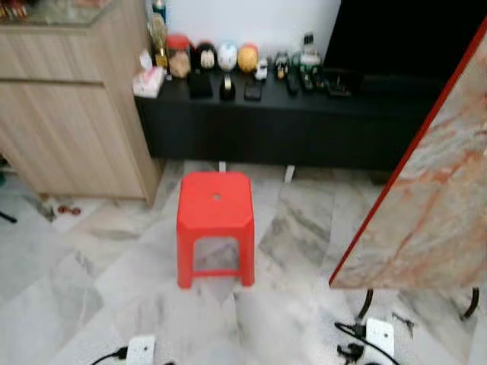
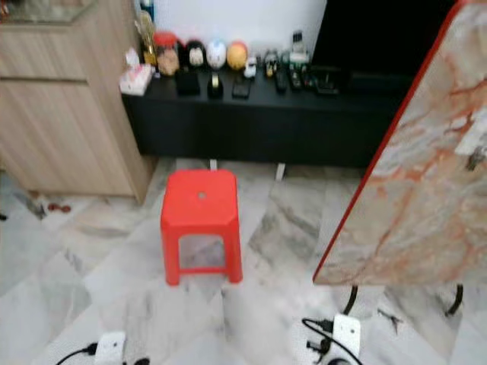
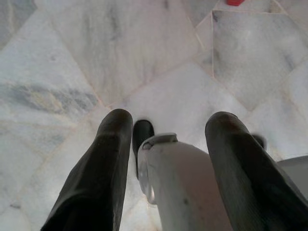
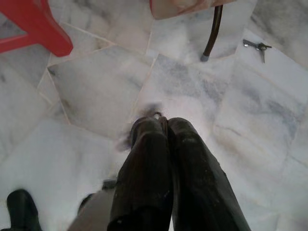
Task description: Hang keys on a hook
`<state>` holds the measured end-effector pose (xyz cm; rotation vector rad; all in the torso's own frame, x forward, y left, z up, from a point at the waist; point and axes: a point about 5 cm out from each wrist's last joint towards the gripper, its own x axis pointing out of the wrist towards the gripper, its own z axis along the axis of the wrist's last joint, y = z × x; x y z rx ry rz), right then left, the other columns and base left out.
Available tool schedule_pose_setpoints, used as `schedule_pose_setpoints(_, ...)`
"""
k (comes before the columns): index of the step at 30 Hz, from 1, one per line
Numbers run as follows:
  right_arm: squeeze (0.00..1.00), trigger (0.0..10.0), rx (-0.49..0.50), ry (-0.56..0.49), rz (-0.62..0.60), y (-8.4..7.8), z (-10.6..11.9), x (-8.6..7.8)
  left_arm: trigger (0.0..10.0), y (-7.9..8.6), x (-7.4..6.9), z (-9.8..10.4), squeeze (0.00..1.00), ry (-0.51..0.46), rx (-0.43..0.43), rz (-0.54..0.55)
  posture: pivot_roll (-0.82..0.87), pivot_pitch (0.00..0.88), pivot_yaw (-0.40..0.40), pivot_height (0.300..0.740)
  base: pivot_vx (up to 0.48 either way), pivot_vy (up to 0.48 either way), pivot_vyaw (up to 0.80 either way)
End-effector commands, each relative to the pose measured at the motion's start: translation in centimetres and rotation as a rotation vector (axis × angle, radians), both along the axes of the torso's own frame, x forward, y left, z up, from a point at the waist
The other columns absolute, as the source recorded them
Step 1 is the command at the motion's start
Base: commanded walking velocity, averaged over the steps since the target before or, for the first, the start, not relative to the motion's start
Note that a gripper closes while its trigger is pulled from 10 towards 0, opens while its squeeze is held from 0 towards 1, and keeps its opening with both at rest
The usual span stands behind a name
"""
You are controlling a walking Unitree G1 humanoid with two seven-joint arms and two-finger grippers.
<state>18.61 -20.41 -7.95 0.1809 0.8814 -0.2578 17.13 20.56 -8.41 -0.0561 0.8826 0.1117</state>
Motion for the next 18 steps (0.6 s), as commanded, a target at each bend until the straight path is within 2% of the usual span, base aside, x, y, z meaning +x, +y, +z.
schedule_pose_setpoints(1, 0.0, 10.0, -0.027, -0.003, -0.022, -0.94, 0.07, -0.26, 10.0, -0.97, -0.6, -0.45, 0.0, 0.029, -0.013, -0.031, 0.06, 0.078, -0.072, 0.74, 0.0, -0.371, 0.0)
schedule_pose_setpoints(15, 0.0, 10.0, -0.037, -0.017, -0.024, -1.21, 0.29, 0.04, 10.0, -1.13, -0.96, -0.62, 0.0, 0.037, -0.013, -0.034, 0.05, 0.048, -0.07, 0.74, 0.0, -0.37, 0.0)
schedule_pose_setpoints(18, 0.0, 10.0, -0.043, -0.019, -0.033, -1.43, 0.31, -0.02, 10.0, -0.95, -1.22, -0.71, 0.0, 0.042, -0.015, -0.004, 0.04, 0.042, -0.069, 0.74, 0.0, -0.371, 0.0)
